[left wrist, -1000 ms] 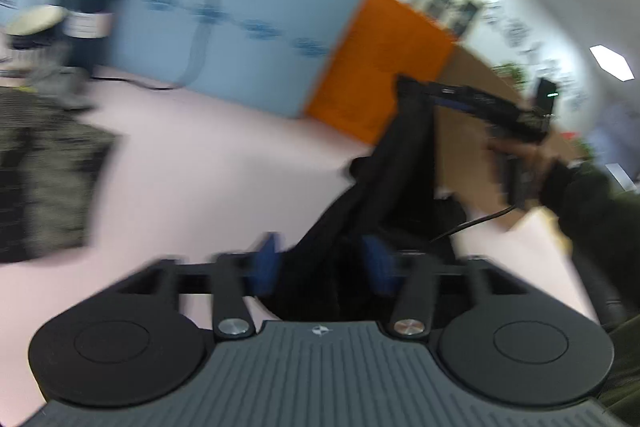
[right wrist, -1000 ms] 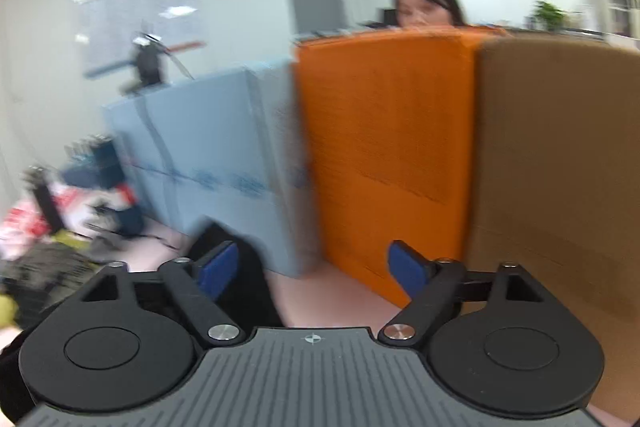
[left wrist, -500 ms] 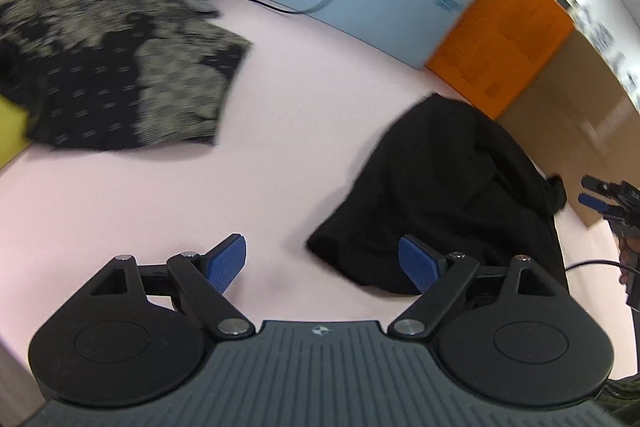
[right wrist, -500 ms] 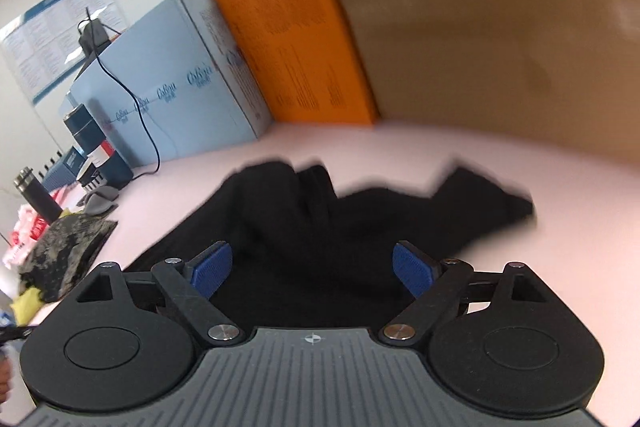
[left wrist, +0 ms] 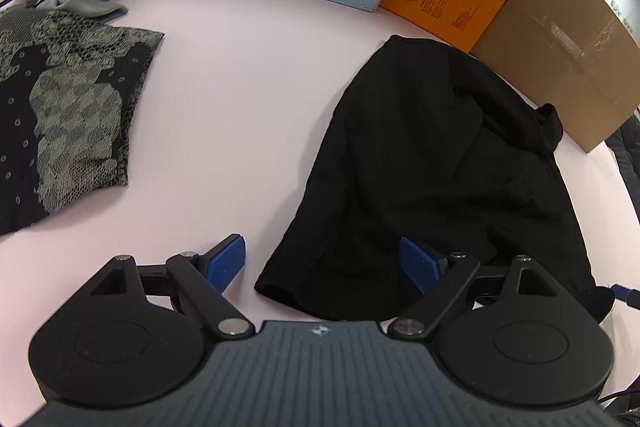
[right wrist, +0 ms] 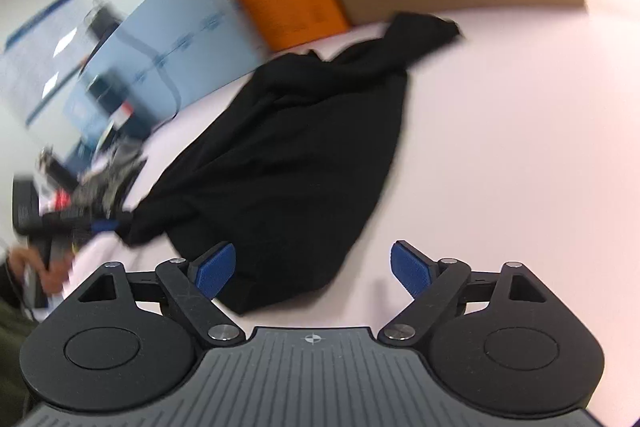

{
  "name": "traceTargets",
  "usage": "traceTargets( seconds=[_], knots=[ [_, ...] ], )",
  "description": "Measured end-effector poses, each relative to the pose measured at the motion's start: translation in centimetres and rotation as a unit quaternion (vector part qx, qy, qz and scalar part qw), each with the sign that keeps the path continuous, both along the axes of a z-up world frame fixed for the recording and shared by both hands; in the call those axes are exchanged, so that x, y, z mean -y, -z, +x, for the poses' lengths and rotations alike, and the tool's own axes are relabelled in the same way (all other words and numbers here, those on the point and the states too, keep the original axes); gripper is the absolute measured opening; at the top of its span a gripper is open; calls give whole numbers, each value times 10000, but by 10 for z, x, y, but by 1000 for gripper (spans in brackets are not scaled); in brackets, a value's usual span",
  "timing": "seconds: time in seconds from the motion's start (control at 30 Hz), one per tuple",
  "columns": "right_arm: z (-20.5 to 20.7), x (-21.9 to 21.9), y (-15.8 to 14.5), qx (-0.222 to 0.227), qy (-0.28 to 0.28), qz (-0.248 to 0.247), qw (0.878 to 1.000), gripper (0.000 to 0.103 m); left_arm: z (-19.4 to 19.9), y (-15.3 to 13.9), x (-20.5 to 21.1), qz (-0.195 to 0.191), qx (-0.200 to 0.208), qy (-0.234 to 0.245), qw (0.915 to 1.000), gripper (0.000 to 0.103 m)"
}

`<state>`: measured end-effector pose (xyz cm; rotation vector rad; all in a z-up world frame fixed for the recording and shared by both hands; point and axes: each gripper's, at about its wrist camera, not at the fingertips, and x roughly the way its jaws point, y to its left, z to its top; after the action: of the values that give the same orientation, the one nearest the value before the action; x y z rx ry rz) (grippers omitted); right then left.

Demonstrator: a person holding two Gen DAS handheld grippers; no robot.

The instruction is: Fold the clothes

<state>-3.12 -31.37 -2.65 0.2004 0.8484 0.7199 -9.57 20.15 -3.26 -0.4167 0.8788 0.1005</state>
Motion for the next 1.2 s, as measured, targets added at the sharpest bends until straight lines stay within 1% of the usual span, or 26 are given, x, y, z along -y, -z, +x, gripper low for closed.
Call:
traceTargets(
  seconds=[0.07,0.13,0.17,0.2,0.23,0.27,0.3,0.33,0.37,0.43,0.47,0.53,0.6,0.63,0.7,0.77,0.87,0.9,0.93,0.97,1.0,1.03,1.07,1.13,1.17,1.2],
  knots=[
    [-13,-12,-7,275,-207,-165,9993,84,-1,0,0,20,-21,57,10000,83],
    [-17,-19,-6,381,-195,-293,9987,82,-4,1,-1,-20,-78,52,10000,83],
    [-14,-23,-2,312,-158,-362,9987,65,-5,2,0,6,-89,66,9999,82],
    [-11,-28,5,139,-185,-547,9982,18,-7,2,2,79,-83,97,9999,79],
    [-7,-33,11,-28,-214,-733,9971,4,-7,2,6,223,-119,192,9995,52],
    [-7,-37,15,-81,-266,-934,9952,5,-4,0,11,405,-219,354,9983,13],
    [-6,-37,9,-21,-295,-934,9952,4,-1,-7,12,454,-202,489,9976,5],
    [-4,-36,2,46,-319,-931,9951,4,3,-19,11,406,-39,598,9974,5],
    [1,-33,-15,269,-244,-845,9958,4,7,-31,9,358,124,706,9968,5],
    [13,-24,-62,901,12,-609,9941,4,14,-59,4,331,498,853,9946,5],
    [14,-20,-84,1185,67,-522,9916,4,17,-79,0,350,757,805,9933,5],
    [16,-12,-128,1744,174,-349,9839,4,18,-116,-11,161,1260,697,9894,5],
    [5,-6,-156,2047,91,-339,9782,4,9,-144,-14,102,1613,747,9840,5],
    [-3,-3,-162,2065,51,-356,9778,4,2,-155,-15,76,1729,797,9817,5],
    [-23,5,-169,2024,-25,-416,9784,4,-14,-162,-14,-50,1751,901,9804,5],
    [-43,14,-157,1694,-59,-514,9842,4,-34,-155,-12,-115,1577,953,9828,5],
    [-73,28,-127,1003,-60,-659,9928,5,-61,-125,-9,-317,1098,952,9889,5],
    [-82,31,-110,609,-65,-724,9955,5,-68,-109,-9,-413,828,937,9913,5],
    [-86,33,-88,72,-153,-818,9965,5,-75,-90,-10,-509,503,917,9932,6],
    [-93,34,-66,-316,-228,-998,9942,9,-80,-70,-10,-553,108,896,9944,6],
    [-99,35,-44,-702,-303,-1178,9901,17,-86,-49,-8,-544,-341,873,9941,6],
    [-104,37,-26,-1057,-390,-1381,9840,18,-92,-31,-7,-449,-798,838,9923,6],
    [-108,39,-17,-1192,-370,-1596,9793,18,-97,-22,-9,-296,-1094,803,9903,5],
    [-111,51,-19,-1198,-175,-1664,9786,18,-108,-18,-16,-56,-1333,755,9882,5],
    [-108,59,-27,-1118,-27,-1576,9812,20,-111,-21,-21,34,-1360,701,9882,5],
    [-103,65,-37,-1007,91,-1508,9834,23,-110,-30,-29,126,-1264,612,9900,5]
  ],
)
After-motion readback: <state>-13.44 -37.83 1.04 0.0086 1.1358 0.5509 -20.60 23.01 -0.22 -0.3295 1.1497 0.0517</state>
